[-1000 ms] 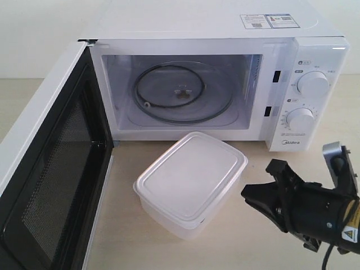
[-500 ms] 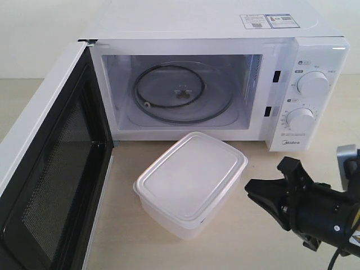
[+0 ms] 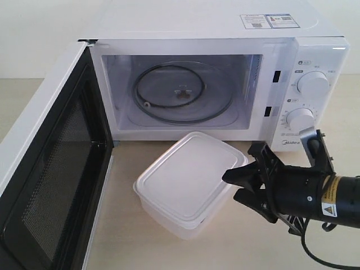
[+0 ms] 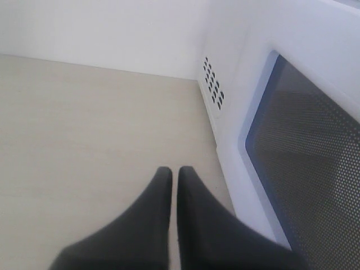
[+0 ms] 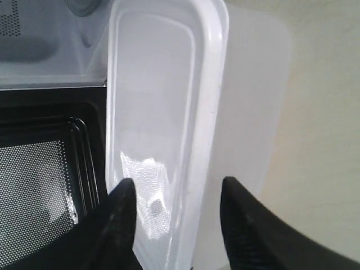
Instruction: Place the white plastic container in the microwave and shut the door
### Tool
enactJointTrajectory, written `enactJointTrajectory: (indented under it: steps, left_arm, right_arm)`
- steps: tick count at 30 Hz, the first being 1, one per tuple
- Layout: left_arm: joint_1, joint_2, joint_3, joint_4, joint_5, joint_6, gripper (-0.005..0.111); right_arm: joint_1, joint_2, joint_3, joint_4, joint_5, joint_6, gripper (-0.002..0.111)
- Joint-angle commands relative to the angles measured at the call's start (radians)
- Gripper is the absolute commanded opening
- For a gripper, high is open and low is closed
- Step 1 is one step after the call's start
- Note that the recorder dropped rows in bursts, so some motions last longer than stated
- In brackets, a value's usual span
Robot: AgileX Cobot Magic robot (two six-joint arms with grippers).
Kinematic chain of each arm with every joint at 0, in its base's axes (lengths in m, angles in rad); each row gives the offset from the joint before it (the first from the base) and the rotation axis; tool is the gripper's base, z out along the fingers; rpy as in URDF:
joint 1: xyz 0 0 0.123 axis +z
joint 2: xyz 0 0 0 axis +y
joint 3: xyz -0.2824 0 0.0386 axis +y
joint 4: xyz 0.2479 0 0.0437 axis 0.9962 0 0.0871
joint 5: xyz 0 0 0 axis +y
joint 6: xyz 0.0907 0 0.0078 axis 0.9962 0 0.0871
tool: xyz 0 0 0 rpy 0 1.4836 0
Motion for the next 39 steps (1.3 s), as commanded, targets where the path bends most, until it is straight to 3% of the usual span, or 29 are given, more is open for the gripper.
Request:
enactJointTrajectory:
  steps: [1, 10, 23, 25, 28, 34, 37, 39]
  left_arm:
    - [0.002, -0.004, 0.004, -0.01, -0.005, -0.003, 0.004]
    - [0.002, -0.004, 0.004, -0.01, -0.005, -0.003, 0.004]
    - [0.002, -0.004, 0.004, -0.01, -0.005, -0.003, 0.004]
    - [0.002, -0.004, 0.004, -0.01, -0.005, -0.003, 0.004]
    - [0.002, -0.004, 0.004, -0.01, -0.005, -0.003, 0.004]
    - [0.002, -0.004, 0.004, -0.01, -0.005, -0.003, 0.004]
    - [0.002, -0.004, 0.004, -0.01, -0.002, -0.003, 0.004]
    - [0.002, -0.004, 0.004, -0.01, -0.002, -0.003, 0.004]
  right_arm:
    - [0.023, -0.004, -0.024, -0.019, 0.058, 0.048, 0.046]
    - [0.162, -0.002, -0.116, 0.05, 0.226, 0.062, 0.046]
    - [0.162, -0.002, -0.119, 0.091, 0.32, 0.071, 0.045]
    - [0.162, -0.002, -0.119, 0.091, 0.31, 0.069, 0.038]
    - [0.162, -0.002, -0.119, 0.091, 0.302, 0.069, 0.016]
    - [0.162, -0.002, -0.119, 0.093, 0.297, 0.019, 0.015]
    - [0.162, -0.002, -0.119, 0.093, 0.297, -0.005, 0.0]
    - [0.162, -0.002, -0.119, 0.095, 0.297, -0.029, 0.0]
